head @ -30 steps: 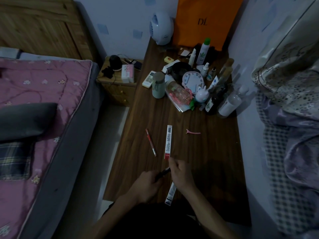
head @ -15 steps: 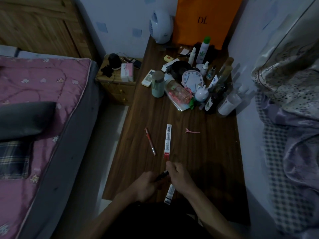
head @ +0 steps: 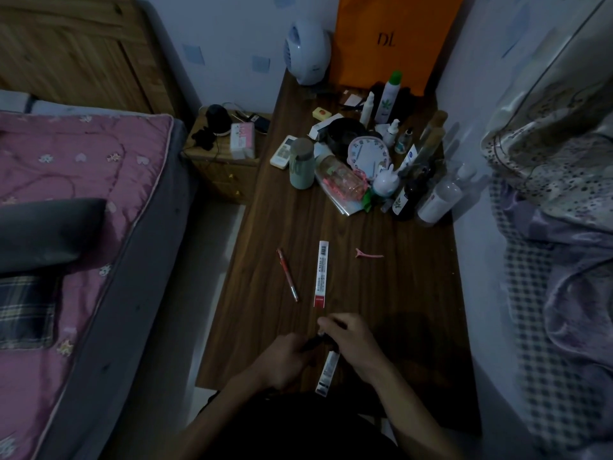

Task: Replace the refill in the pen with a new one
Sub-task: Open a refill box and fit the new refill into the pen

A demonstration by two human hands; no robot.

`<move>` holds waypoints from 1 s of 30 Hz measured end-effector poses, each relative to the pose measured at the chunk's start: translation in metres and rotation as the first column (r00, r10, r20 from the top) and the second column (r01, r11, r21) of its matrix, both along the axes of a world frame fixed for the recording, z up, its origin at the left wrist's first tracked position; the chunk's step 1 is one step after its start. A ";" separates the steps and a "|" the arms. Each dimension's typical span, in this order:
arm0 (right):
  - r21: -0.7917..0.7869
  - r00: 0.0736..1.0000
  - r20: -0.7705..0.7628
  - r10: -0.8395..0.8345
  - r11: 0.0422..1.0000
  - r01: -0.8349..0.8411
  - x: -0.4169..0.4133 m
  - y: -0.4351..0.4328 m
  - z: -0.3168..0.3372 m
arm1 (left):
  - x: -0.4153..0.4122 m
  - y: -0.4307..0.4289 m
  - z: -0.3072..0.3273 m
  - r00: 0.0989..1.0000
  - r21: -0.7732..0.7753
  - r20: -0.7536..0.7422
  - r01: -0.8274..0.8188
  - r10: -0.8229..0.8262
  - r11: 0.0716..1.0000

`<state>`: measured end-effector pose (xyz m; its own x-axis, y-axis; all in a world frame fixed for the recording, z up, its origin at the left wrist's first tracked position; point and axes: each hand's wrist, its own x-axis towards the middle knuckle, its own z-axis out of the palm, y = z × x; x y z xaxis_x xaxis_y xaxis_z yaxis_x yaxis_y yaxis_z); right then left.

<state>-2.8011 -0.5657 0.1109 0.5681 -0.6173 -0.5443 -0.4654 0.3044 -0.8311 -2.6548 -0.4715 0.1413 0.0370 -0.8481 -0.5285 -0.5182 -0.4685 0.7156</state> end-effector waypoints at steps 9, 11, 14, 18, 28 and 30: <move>0.006 0.997 0.035 -0.064 0.998 0.064 0.003 0.010 0.003 | 0.001 -0.001 -0.002 0.999 -0.047 -0.044 0.006 -0.008 0.999; 0.011 0.993 0.045 -0.105 0.994 0.105 0.007 0.013 0.002 | 0.000 -0.002 -0.003 0.999 -0.039 -0.040 -0.024 0.022 0.999; -0.001 0.990 0.016 -0.139 0.990 0.139 0.012 0.013 -0.001 | -0.002 -0.007 -0.004 0.999 -0.060 -0.022 -0.048 0.047 0.997; -0.038 0.992 0.009 -0.125 0.991 0.126 0.013 0.011 -0.004 | -0.005 -0.007 -0.006 0.997 -0.061 -0.029 -0.069 0.068 0.996; -0.039 0.994 -0.111 0.002 0.999 -0.006 0.006 0.005 -0.010 | -0.004 -0.005 -0.016 1.000 0.000 0.016 -0.022 0.022 1.000; -0.030 0.992 -0.120 -0.030 0.999 0.026 0.006 0.003 -0.012 | -0.003 -0.003 -0.020 0.998 0.000 0.058 -0.021 0.021 1.000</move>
<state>-2.7950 -0.5625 0.0990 0.4818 -0.6481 -0.5899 -0.5544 0.2959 -0.7779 -2.6583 -0.4748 0.1209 0.0850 -0.8467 -0.5252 -0.5487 -0.4797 0.6847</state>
